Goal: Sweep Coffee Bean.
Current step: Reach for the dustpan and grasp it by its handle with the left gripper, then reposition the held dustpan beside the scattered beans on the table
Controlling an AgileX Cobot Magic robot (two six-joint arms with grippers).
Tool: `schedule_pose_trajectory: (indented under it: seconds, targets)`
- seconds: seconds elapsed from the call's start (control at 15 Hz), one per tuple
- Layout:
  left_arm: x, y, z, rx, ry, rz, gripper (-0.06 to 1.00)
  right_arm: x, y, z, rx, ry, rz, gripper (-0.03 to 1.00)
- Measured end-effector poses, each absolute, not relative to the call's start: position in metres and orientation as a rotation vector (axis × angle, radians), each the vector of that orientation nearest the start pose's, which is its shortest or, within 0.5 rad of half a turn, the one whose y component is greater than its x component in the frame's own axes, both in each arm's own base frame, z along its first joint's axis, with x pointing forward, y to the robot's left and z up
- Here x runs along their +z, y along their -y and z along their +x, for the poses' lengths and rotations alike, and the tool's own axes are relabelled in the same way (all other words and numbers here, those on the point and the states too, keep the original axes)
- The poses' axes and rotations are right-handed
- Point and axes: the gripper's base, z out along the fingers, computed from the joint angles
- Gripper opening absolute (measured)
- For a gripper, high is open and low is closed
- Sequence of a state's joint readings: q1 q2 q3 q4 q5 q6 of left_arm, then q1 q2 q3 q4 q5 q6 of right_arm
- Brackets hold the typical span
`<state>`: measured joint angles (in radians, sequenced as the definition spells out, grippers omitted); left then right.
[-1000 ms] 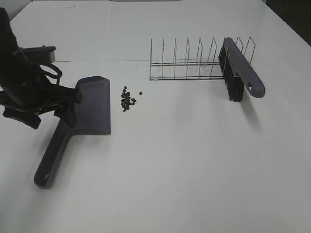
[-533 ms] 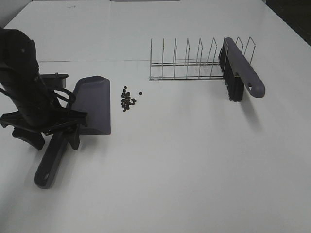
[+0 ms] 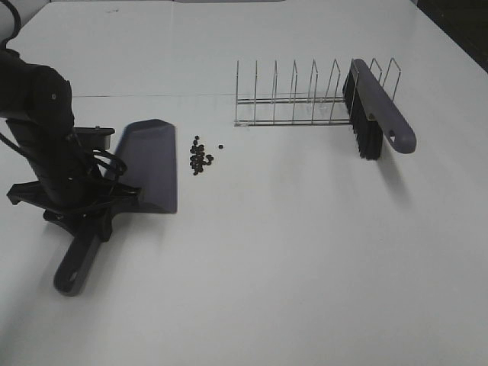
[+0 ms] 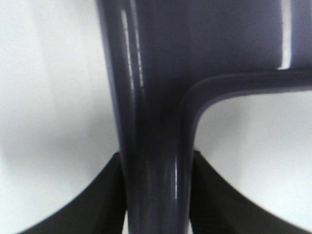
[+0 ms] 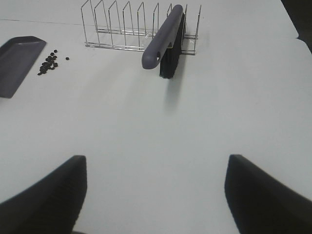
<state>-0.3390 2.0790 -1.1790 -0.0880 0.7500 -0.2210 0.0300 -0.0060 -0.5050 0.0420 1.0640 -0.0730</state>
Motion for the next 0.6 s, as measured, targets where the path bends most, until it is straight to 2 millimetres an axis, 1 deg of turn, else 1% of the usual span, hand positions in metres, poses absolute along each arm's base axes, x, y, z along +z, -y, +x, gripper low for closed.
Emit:
schedule_pose_trajectory:
  seconds: [0.07, 0.2, 0.33, 0.4, 0.6]
  targets:
    - [0.093, 0.126, 0.338, -0.101, -3.149, 0.078, 0.28, 0.278, -0.003, -0.007, 0.023, -2.033, -0.107, 0.74]
    - [0.094, 0.126, 0.338, -0.105, -3.151, 0.053, 0.27, 0.278, -0.003, -0.007, 0.023, -2.033, -0.107, 0.74]
    - [0.101, 0.126, 0.336, -0.110, -3.150, 0.042, 0.27, 0.278, -0.003, -0.007, 0.023, -2.033, -0.107, 0.74]
    - [0.111, 0.125, 0.335, -0.112, -3.137, 0.038, 0.27, 0.278, -0.003, -0.007, 0.023, -2.033, -0.107, 0.74]
    - [0.153, 0.121, 0.333, -0.115, -3.031, 0.050, 0.27, 0.278, -0.003, -0.007, 0.023, -2.033, -0.107, 0.74]
